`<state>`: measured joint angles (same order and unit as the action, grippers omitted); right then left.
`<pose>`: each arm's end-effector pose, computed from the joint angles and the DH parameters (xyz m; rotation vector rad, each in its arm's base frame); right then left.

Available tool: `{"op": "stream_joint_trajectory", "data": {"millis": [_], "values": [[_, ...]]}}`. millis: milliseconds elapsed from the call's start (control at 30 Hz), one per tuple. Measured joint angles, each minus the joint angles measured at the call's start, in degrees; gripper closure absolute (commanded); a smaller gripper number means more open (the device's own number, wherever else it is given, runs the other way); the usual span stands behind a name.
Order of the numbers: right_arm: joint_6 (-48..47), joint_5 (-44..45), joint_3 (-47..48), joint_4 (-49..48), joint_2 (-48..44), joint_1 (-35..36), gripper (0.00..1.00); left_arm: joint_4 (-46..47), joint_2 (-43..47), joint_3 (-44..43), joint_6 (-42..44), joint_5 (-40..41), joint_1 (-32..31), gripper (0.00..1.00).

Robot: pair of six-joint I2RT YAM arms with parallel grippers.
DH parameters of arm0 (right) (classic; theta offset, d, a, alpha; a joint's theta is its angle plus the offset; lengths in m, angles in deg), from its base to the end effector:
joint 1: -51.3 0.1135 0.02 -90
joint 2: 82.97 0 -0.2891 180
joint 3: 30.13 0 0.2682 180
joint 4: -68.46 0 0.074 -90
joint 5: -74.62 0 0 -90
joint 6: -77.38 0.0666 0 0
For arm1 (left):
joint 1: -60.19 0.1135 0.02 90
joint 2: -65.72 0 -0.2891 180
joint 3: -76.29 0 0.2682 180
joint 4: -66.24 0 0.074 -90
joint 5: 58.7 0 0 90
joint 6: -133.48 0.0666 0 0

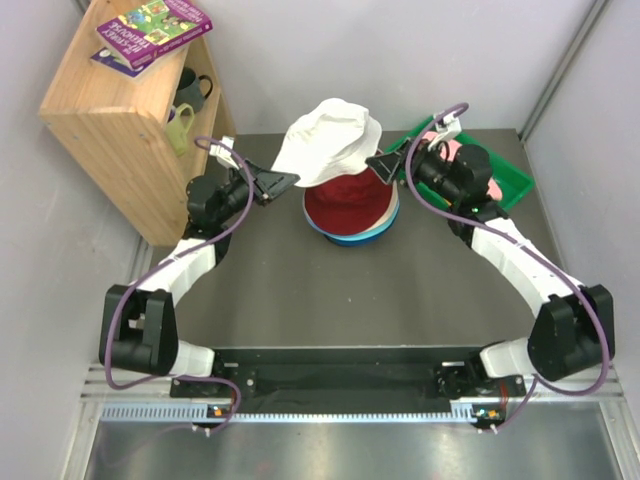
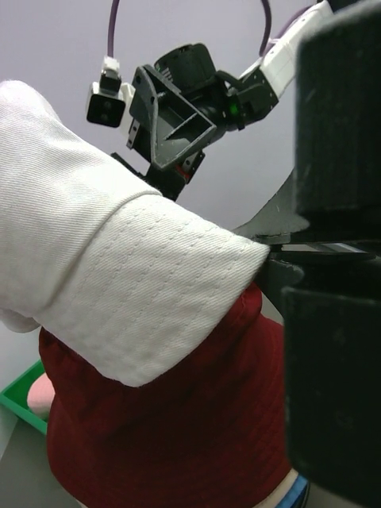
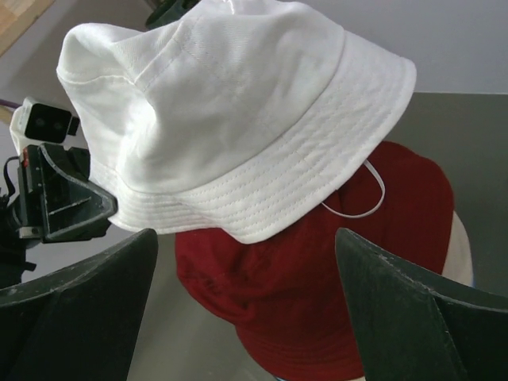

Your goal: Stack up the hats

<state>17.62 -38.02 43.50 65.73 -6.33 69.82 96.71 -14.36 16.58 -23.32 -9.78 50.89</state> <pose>0.3299 0.1375 0.3800 -0.1566 1.6543 0.9666 0.3323 -0.0988 0.3267 -0.1335 1.6408 -1.5491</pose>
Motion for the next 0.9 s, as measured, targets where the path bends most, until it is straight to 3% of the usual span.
{"op": "stream_joint_trajectory", "data": {"millis": [300, 900], "values": [[6.4, -4.92, -0.33, -9.29, 6.73, -0.72, 0.18, 0.07, 0.11, 0.0, -1.03, 0.07, -0.02, 1.0], [7.34, -6.27, 2.08, -11.96, 12.92, -0.76, 0.27, -2.14, 0.11, -1.25, 0.94, 0.17, -0.13, 1.0]]}}
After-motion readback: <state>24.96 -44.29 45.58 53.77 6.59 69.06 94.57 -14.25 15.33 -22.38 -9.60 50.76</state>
